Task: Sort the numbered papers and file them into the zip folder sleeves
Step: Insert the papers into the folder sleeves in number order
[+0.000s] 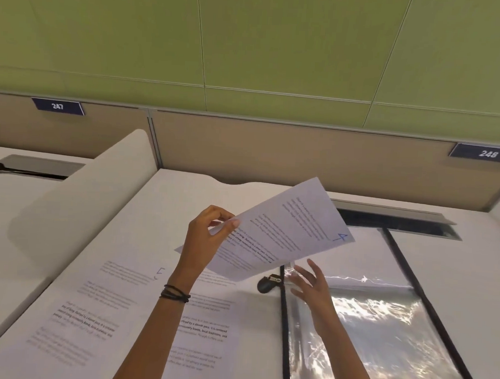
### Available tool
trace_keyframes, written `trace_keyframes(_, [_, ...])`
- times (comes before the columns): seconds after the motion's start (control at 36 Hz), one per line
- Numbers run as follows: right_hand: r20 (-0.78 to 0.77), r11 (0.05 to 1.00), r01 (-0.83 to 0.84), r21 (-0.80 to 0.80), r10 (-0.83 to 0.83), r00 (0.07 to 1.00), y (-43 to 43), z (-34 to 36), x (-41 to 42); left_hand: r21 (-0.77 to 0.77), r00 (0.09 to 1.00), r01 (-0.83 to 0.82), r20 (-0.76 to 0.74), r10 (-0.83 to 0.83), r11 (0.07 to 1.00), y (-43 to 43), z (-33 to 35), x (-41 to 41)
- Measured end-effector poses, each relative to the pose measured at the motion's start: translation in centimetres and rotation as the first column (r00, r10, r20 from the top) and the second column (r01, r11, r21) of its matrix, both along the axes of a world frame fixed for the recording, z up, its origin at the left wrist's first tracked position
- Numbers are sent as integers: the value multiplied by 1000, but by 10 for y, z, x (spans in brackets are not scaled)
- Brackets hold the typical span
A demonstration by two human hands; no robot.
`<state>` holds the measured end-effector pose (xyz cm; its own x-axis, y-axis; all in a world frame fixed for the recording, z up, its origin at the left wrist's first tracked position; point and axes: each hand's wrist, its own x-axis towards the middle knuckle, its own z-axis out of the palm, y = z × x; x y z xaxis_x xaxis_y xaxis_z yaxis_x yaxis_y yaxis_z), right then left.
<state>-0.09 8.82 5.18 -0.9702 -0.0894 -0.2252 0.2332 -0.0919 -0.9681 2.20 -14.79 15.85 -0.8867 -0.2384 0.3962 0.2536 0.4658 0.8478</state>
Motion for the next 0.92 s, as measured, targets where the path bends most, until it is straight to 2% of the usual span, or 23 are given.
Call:
trace_keyframes(0.14, [-64, 995, 16, 97, -10, 998, 29, 7, 1, 18, 1000, 25, 14, -26, 1000, 27, 0, -6])
trace_keyframes(0.28, [-99, 982, 110, 152, -95, 991, 59, 10, 3, 12, 998, 54, 29, -54, 998, 53, 0, -14])
trace_keyframes(0.44, [-152, 965, 100, 244, -64, 986, 94, 13, 3, 20, 996, 76, 38, -76, 997, 85, -5, -24])
trace_keyframes(0.75, [-215, 950, 168, 265, -111, 970, 157, 8, 2, -50, 998, 14, 54, -12, 999, 141, -27, -42])
trace_keyframes(0.92, [-229, 930, 222, 293, -157, 961, 196, 3, 0, 19, 997, -44, 65, 43, 999, 183, -49, -48])
